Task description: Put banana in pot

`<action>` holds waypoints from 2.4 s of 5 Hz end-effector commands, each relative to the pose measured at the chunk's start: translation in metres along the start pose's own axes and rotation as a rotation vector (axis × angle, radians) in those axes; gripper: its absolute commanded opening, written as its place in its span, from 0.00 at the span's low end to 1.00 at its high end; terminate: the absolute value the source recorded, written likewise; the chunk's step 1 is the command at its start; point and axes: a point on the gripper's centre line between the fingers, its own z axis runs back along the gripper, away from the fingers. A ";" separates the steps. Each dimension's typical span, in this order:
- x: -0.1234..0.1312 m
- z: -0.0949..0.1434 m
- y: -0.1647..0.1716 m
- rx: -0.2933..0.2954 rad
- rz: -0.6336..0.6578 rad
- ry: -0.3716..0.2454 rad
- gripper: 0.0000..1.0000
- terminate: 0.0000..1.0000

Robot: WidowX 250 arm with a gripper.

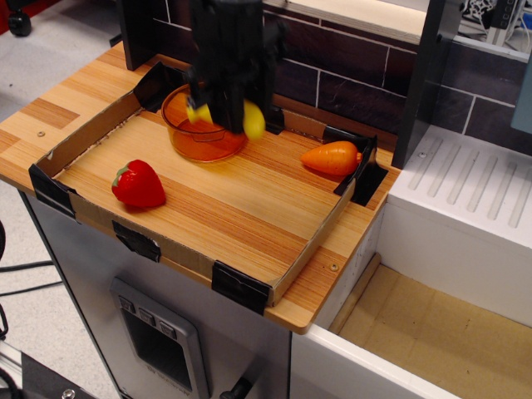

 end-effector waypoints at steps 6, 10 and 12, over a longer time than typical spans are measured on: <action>0.087 -0.018 -0.058 -0.164 0.059 -0.168 1.00 0.00; 0.075 0.048 -0.041 -0.162 -0.052 -0.176 1.00 0.00; 0.075 0.048 -0.041 -0.162 -0.052 -0.176 1.00 1.00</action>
